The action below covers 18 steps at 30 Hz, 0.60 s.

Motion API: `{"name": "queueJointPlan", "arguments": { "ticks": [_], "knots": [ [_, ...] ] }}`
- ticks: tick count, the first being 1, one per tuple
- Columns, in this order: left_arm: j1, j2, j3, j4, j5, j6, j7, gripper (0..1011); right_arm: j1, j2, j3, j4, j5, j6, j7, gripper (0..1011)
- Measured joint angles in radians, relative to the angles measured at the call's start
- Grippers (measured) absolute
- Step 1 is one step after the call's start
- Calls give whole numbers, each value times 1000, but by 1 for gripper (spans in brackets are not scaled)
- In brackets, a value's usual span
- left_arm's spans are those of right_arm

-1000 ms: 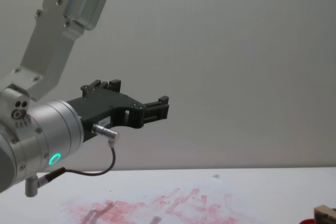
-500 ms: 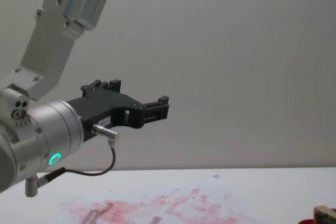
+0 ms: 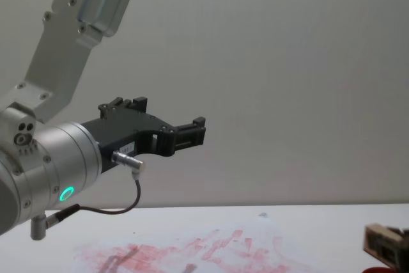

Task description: Use the one hand to pick up the stamp and affix it onto the A4 paper.

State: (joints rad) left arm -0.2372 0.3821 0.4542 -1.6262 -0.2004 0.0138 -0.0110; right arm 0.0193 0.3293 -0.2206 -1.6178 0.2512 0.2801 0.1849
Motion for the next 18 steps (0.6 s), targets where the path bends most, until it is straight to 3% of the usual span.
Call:
{"name": "queueJointPlan", "arguments": {
  "ticks": [9,18],
  "knots": [
    [0,0,0,0,0,0,0,1001,52,-18,-12,10,-30,-52,91,218],
    [0,0,0,0,0,0,0,1001,132,-55,-34,81,-61,-89,212,218]
  ]
}}
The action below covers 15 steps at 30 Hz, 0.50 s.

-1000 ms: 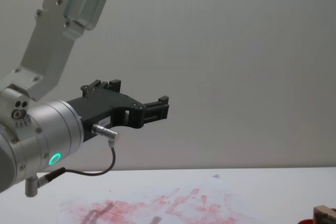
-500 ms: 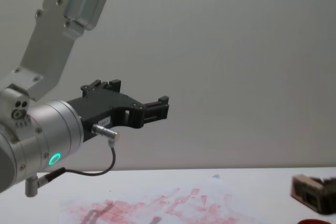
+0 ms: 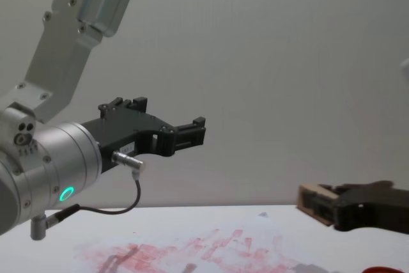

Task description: Use the one hand to pick up the stamp and affix it onto the A4 paper.

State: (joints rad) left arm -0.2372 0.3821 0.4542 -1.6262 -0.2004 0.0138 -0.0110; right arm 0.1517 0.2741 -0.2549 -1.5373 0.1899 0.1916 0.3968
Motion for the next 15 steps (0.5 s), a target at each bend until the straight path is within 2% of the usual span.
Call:
{"name": "queueJointPlan", "arguments": {
  "ticks": [4,15],
  "knots": [
    [0,0,0,0,0,0,0,1001,38,-19,-13,52,-17,-1,61,218],
    [0,0,0,0,0,0,0,1001,110,-64,-50,202,-61,12,149,218]
  ]
}}
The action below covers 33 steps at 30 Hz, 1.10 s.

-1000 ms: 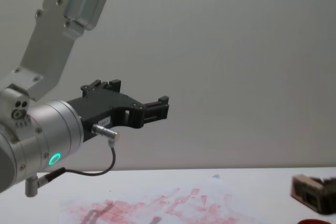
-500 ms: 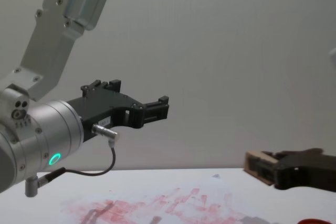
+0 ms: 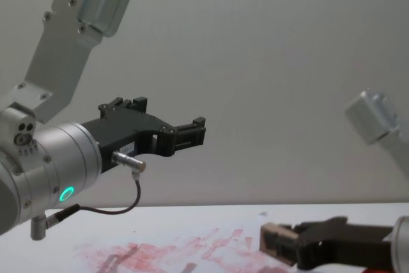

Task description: Use the one hand to pick up the stamp and affix it onto the A4 paper.

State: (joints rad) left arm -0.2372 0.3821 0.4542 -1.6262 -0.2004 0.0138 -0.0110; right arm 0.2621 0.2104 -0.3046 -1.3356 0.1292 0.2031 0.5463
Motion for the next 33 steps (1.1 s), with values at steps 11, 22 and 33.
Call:
{"name": "queueJointPlan", "arguments": {
  "ticks": [11,22,33],
  "knots": [
    [0,0,0,0,0,0,0,1001,35,-22,-23,82,-34,5,26,218],
    [0,0,0,0,0,0,0,1001,49,-33,-34,110,-45,3,24,219],
    [0,0,0,0,0,0,0,1001,49,-34,-41,109,-44,-25,7,219]
  ]
}}
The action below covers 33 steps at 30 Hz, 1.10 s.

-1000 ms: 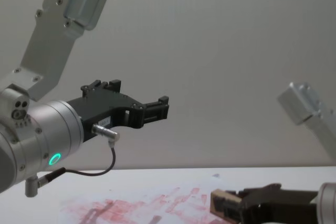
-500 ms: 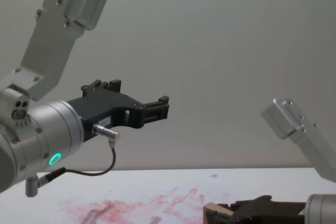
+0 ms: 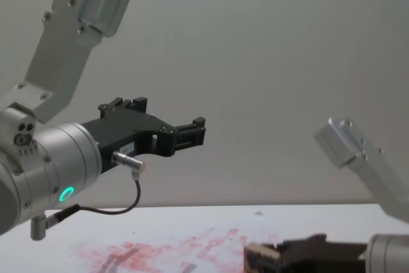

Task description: Use the one hand to pick up the stamp and affix it onto the A4 paper.

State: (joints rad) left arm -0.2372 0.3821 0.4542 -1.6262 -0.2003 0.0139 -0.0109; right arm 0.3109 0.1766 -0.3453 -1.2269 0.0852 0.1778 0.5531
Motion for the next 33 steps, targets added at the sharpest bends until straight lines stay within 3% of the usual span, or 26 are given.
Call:
{"name": "queueJointPlan", "arguments": {
  "ticks": [7,14,20,33],
  "knots": [
    [0,0,0,0,0,0,0,1001,-8,7,6,-49,21,-38,-20,219],
    [0,0,0,0,0,0,0,1001,-36,33,25,-144,61,-67,-62,218],
    [0,0,0,0,0,0,0,1001,-96,82,57,-258,114,-73,-131,218],
    [0,0,0,0,0,0,0,1001,-254,193,121,-418,228,-33,-273,218]
  ]
}}
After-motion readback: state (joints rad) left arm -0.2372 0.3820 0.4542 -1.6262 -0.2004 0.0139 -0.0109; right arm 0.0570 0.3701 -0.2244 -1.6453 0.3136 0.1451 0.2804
